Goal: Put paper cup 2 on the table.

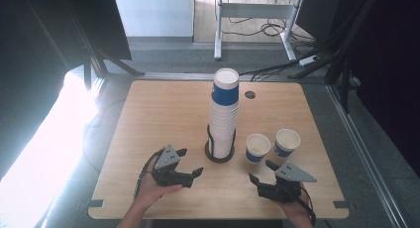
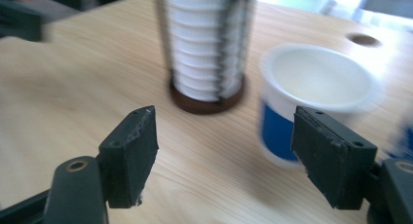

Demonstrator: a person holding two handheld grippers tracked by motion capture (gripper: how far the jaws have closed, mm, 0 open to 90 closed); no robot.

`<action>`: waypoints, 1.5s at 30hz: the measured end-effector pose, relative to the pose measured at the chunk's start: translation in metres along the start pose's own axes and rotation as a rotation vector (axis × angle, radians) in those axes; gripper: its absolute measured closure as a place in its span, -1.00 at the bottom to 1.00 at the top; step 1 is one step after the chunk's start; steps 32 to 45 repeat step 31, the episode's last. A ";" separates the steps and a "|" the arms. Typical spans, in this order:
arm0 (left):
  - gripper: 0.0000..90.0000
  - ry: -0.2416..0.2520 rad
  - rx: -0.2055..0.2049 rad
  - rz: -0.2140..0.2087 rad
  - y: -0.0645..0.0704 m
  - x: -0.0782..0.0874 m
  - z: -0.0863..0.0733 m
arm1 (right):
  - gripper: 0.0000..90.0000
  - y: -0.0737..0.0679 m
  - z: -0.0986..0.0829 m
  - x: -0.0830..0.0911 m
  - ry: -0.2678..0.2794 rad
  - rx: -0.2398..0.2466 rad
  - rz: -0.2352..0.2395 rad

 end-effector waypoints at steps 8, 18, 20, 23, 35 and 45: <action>-0.68 -0.010 -0.012 -0.010 0.004 -0.003 -0.002 | -0.41 -0.042 0.003 -0.033 -0.008 0.067 0.170; -0.67 -0.022 -0.009 -0.006 0.003 -0.003 -0.006 | -0.41 -0.055 -0.004 -0.056 -0.041 0.050 0.252; -0.67 -0.026 -0.009 -0.005 0.003 -0.004 -0.007 | -0.41 -0.054 -0.004 -0.056 -0.038 0.051 0.252; -0.67 -0.028 -0.007 -0.004 0.003 -0.004 -0.008 | -0.41 -0.053 -0.003 -0.054 -0.028 0.052 0.258; -0.67 -0.029 0.010 -0.003 0.001 -0.007 -0.009 | -0.42 -0.056 -0.004 -0.053 -0.030 0.051 0.287; -0.67 -0.029 0.010 -0.003 0.001 -0.007 -0.009 | -0.42 -0.056 -0.004 -0.053 -0.030 0.051 0.287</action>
Point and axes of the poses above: each handheld gripper's, and its own axes: x roughly backward along the jaws, z roughly out of its top, y roughly to its right, the point moved 8 cm from there along -x, roughly forward along the jaws, and after that the axes turned 13 degrees about -x, right-handed, at the moved point
